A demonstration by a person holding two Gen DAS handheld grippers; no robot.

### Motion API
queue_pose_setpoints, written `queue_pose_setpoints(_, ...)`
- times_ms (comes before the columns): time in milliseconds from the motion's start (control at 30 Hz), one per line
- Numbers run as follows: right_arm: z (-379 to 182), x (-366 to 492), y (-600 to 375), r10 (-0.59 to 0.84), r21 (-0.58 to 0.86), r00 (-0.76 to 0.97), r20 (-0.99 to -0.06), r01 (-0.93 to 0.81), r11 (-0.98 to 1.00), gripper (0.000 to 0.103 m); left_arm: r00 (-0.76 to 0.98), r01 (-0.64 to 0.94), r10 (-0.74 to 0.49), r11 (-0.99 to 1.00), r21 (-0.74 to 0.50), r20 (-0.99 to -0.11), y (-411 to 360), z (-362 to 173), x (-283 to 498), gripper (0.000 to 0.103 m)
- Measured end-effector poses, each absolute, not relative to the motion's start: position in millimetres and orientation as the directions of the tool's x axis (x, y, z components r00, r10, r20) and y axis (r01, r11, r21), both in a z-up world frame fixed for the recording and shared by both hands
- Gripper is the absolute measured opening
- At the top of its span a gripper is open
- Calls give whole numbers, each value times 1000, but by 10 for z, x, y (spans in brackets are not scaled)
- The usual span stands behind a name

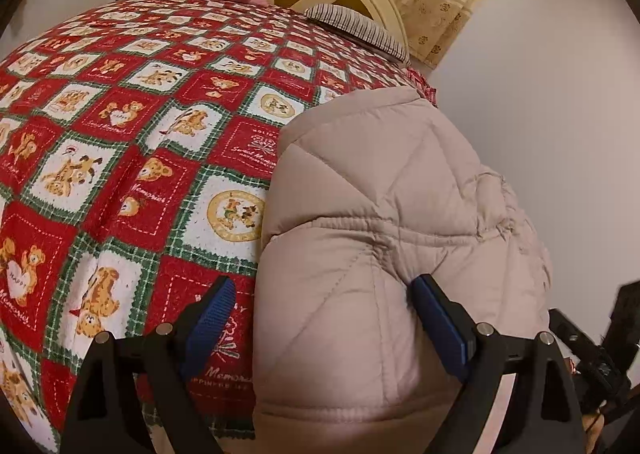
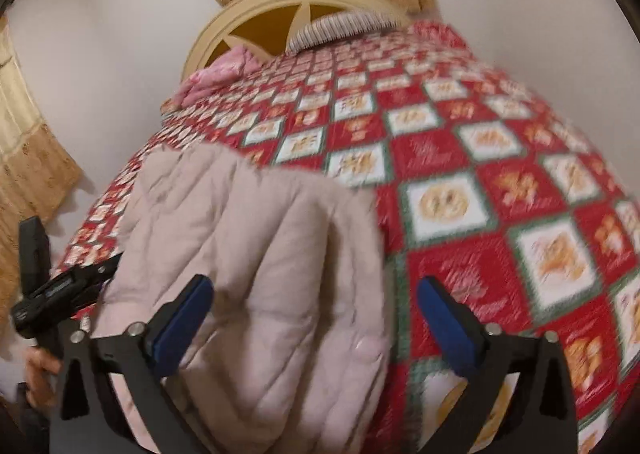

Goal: Fold large clothes

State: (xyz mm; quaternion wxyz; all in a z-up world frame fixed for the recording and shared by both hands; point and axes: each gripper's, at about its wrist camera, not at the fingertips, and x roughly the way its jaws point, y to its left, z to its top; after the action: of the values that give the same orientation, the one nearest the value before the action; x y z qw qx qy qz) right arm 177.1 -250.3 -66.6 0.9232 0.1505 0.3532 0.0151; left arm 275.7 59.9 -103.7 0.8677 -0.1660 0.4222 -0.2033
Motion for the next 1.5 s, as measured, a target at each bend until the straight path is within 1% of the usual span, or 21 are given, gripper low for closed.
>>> queue_pose_setpoints(67,-797,1926,-2494,193,308,701,-686,40,951,103,546,216,-520,845,-490,-657,641,-1079,2770,90)
queue_pose_setpoints(100,-908,1990,-2514,242,355,676,-696,31,934,103,539,216,-533,836,-504,-652,667,-1102,2773,90)
queue_pose_setpoints(167,-1155,2075,-2623,393,519,644,-656,7,855,103,516,224,-574,807,-546,-635,723,-1161,2806,90)
queue_pose_setpoints(200,-1286,2102,-2682,464,598,632,-621,1,801,103,497,232,-605,783,-577,-621,740,-1197,2814,90)
queue_pose_setpoints(233,-1393,2098,-2749,504,654,641,-578,-6,757,103,471,243,-641,755,-609,-606,741,-1237,2824,90)
queue_pose_setpoints(267,-1408,2072,-2756,507,654,656,-559,-26,756,103,440,261,-681,721,-642,-586,729,-1278,2833,90)
queue_pose_setpoints(333,-1392,2040,-2653,513,616,652,-558,-88,782,103,372,290,-753,650,-702,-543,683,-1365,2856,90)
queue_pose_setpoints(433,-1390,2059,-2565,557,615,621,-552,-148,774,102,347,299,-794,598,-743,-500,692,-1440,2871,90)
queue_pose_setpoints(500,-1405,2092,-2565,563,618,616,-551,-152,771,99,363,307,-783,612,-729,-505,665,-1425,2861,90)
queue_pose_setpoints(533,-1407,2109,-2562,563,618,615,-552,-152,772,95,372,314,-776,622,-717,-510,645,-1410,2849,89)
queue_pose_setpoints(567,-1407,2120,-2551,566,619,612,-552,-154,770,91,380,322,-771,629,-708,-512,628,-1395,2835,85)
queue_pose_setpoints(600,-1408,2121,-2540,574,627,609,-548,-156,763,83,386,331,-768,632,-700,-511,621,-1374,2810,81)
queue_pose_setpoints(633,-1401,2113,-2541,587,641,606,-538,-159,751,76,390,338,-768,633,-696,-509,618,-1362,2790,79)
queue_pose_setpoints(700,-1391,2072,-2539,588,654,612,-529,-147,742,71,403,350,-763,639,-685,-506,614,-1316,2729,73)
queue_pose_setpoints(833,-1246,1917,-2466,556,637,635,-536,-129,760,58,437,397,-741,667,-630,-510,588,-1132,2548,71)
queue_pose_setpoints(933,-1073,1729,-2454,550,629,661,-511,-148,763,51,449,439,-745,664,-605,-493,547,-974,2386,71)
queue_pose_setpoints(1033,-915,1567,-2477,560,647,688,-462,-171,743,47,447,481,-767,639,-600,-460,525,-809,2240,71)
queue_pose_setpoints(1267,-500,1101,-2598,521,623,761,-387,-201,756,45,398,575,-837,547,-608,-376,229,-467,1984,71)
queue_pose_setpoints(1400,-231,768,-2812,466,592,810,-356,-191,783,45,324,630,-882,470,-618,-341,-145,-290,1914,71)
queue_pose_setpoints(1500,-42,511,-3048,392,556,851,-350,-148,818,44,254,670,-908,413,-616,-333,-523,-179,1882,71)
